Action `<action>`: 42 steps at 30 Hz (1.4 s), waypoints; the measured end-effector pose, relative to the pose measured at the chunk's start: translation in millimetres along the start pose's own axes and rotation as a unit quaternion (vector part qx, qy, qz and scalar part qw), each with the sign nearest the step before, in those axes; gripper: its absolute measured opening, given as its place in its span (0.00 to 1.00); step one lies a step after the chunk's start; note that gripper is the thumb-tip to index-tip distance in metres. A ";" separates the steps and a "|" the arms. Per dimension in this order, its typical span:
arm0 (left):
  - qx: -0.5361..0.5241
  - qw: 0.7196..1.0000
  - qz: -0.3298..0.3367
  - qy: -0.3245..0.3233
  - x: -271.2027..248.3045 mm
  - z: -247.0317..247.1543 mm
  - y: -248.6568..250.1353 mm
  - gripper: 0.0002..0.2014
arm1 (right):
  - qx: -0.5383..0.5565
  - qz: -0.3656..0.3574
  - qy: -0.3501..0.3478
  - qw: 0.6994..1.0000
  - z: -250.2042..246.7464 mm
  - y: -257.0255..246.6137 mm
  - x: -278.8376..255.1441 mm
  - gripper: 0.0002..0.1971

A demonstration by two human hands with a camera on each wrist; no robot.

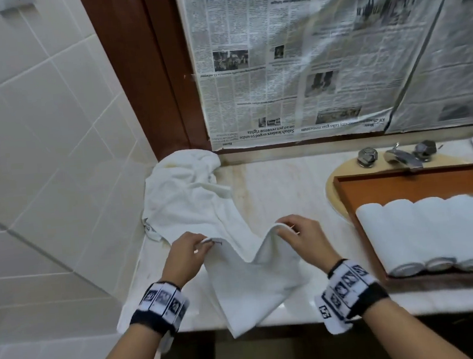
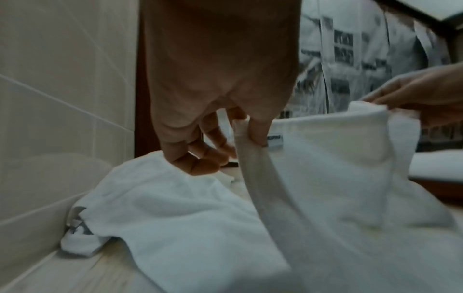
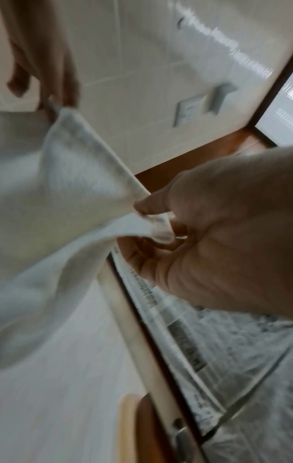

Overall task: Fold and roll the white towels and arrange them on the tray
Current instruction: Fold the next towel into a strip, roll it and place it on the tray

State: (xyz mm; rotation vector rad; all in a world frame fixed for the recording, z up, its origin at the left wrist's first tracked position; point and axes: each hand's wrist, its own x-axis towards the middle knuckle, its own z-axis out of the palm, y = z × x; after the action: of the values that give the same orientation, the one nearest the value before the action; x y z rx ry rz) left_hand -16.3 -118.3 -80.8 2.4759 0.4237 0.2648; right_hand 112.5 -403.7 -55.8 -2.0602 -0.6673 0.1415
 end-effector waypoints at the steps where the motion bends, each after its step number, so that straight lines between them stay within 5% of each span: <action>1: 0.030 0.999 -0.021 -0.020 8.0 12.7 -3.4 0.12 | -0.015 0.017 -0.019 1.000 12.2 9.8 5.2 0.08; 8: 0.081 0.980 -0.164 -0.074 18.6 69.5 -25.9 0.12 | -0.194 0.075 -0.213 0.954 76.1 50.8 11.9 0.21; 14: 0.069 0.984 -0.155 -0.063 -4.2 79.0 -28.2 0.13 | -0.192 0.125 -0.186 0.955 87.1 47.8 15.2 0.31; 21: -0.007 0.992 -0.106 -0.060 -61.7 77.3 -13.1 0.12 | -0.236 0.137 -0.198 0.942 89.5 41.6 -31.0 0.26; 27: -0.067 0.985 -0.042 -0.155 -117.2 66.1 6.0 0.13 | -0.166 0.174 -0.140 0.961 80.4 27.5 -107.4 0.04; 32: -0.050 0.969 0.005 -0.240 -136.2 39.8 11.4 0.05 | -0.106 0.187 -0.123 0.969 54.5 4.7 -152.2 0.09; 35: -0.055 0.972 0.019 -0.226 -138.8 26.3 16.7 0.05 | -0.070 0.177 -0.104 0.976 36.9 -4.4 -167.7 0.09; 42: -0.039 0.973 -0.058 -0.218 -111.0 28.0 20.6 0.08 | -0.051 0.129 -0.084 0.987 22.2 -2.7 -165.3 0.12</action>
State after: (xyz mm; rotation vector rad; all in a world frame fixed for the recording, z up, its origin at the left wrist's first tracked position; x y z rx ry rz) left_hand -106.6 -188.9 -100.7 2.3319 0.3586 -0.3013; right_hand -36.1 -470.3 -91.9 -2.2458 -0.5139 0.4417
